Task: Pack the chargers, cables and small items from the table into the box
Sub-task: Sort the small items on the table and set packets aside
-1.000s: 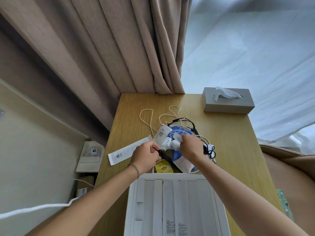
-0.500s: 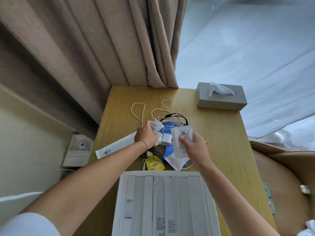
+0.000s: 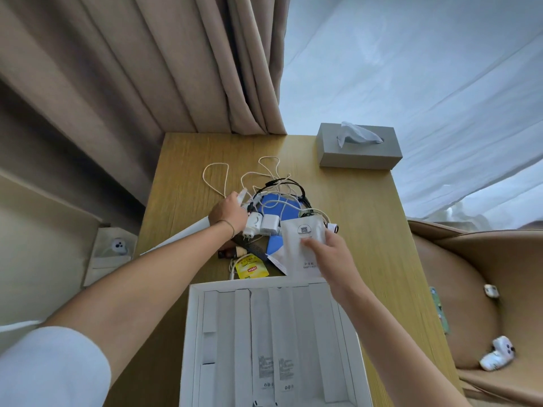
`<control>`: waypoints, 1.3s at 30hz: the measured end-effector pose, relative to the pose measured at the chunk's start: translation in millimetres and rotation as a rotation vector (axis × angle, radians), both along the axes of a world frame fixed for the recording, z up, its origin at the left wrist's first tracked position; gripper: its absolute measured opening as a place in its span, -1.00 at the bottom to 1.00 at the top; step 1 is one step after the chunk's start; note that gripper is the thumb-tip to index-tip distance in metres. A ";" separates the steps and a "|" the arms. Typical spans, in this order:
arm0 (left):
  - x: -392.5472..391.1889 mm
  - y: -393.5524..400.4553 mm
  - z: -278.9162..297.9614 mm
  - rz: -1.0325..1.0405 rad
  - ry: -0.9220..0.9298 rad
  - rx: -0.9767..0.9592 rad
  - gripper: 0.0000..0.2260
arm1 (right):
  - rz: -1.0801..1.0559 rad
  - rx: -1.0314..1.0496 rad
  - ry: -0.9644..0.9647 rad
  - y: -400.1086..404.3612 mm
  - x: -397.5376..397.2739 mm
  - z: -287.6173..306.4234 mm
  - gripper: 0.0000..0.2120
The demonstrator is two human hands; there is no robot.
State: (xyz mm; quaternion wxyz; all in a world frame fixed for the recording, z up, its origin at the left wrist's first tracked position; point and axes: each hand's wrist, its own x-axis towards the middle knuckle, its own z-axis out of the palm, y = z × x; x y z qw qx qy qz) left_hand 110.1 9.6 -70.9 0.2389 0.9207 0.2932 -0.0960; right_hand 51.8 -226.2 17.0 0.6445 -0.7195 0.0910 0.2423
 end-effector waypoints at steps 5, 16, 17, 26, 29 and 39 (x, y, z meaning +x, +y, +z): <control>-8.5 9.4 15.2 0.060 -0.120 -0.053 -0.75 | 0.134 -0.013 -0.004 -19.1 -19.7 6.5 -0.78; -84.9 -4.6 94.5 0.085 -0.407 -0.358 -0.84 | 0.437 -0.413 -0.086 -33.0 -63.5 -11.2 -0.88; -93.9 -7.3 100.9 0.100 -0.418 -0.399 -0.85 | 0.481 -0.469 -0.103 -32.9 -66.2 -14.2 -0.87; -160.8 -37.9 116.2 0.216 -0.510 -0.713 -0.89 | 0.840 -0.737 -0.127 -22.8 -85.4 -51.9 -0.83; -176.0 -51.6 112.1 0.202 -0.506 -0.797 -0.85 | 0.864 -0.765 -0.098 -21.1 -91.4 -63.1 -0.79; -204.4 -81.2 91.9 0.342 -0.166 -1.058 -0.81 | 1.030 -1.038 -0.509 -24.9 -107.7 -81.2 -0.89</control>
